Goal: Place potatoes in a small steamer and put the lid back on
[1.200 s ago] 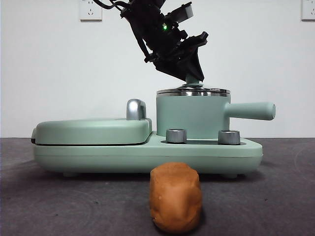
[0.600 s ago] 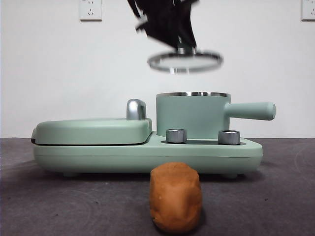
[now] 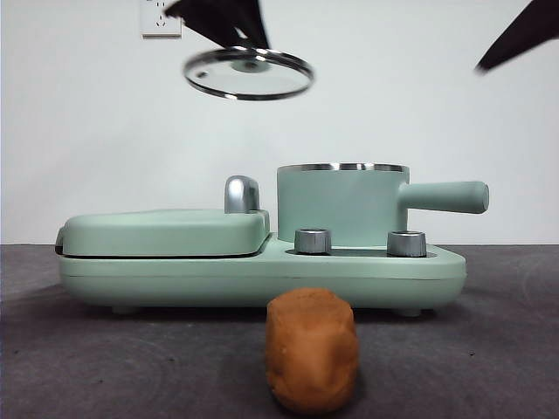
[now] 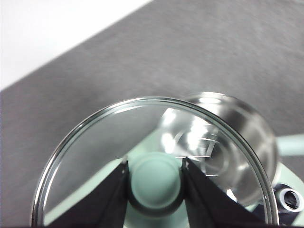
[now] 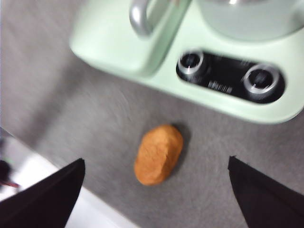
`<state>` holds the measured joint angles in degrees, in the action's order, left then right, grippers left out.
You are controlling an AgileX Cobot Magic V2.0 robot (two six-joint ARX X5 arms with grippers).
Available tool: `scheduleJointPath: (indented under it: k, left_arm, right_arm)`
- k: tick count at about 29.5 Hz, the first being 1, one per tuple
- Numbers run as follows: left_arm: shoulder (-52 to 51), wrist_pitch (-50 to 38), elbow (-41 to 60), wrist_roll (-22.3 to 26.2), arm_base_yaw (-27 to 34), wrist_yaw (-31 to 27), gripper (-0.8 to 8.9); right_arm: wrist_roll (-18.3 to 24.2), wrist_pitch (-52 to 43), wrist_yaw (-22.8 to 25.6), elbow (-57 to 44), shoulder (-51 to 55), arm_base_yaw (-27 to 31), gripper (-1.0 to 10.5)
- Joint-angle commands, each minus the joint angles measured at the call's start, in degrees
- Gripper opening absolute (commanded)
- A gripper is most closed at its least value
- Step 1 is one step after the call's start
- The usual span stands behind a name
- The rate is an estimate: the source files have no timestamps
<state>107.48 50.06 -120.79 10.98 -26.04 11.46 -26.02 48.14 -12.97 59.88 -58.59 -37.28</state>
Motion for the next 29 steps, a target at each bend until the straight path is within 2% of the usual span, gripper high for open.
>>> scheduleJointPath:
  k: [1,7,10,18,26,29]
  left_arm:
    - [-1.46,-1.18,-1.75,0.55,2.10,0.07,0.55]
    - [-1.46,0.52,-1.73,0.57,6.51,0.11,0.44]
    - [-1.46,1.18,-1.73,0.59,8.13,0.13,0.44]
    - [-1.46,1.57,-1.73,0.55,11.02,1.03,0.23]
    - [-1.46,1.55,-1.73,0.55,11.45,1.92,0.23]
    - [-1.46,1.55,-1.73,0.52,11.45,1.92,0.23]
  right_arm:
    - [-3.26,-1.25,4.79,1.09,-5.49,-6.32,4.7]
    - [-6.23,-5.22,8.83,1.11,-16.22,-13.18,4.7]
    - [-6.43,-6.75,8.96,1.11,-21.07,-14.82,4.7]
    - [-6.36,-9.57,8.94,1.11,-31.08,-16.02,4.7]
    - [-6.23,-10.93,8.59,1.11,-37.77,-16.02,4.6]
    - [-5.57,-10.91,8.50,1.11,-38.66,-16.00,3.6]
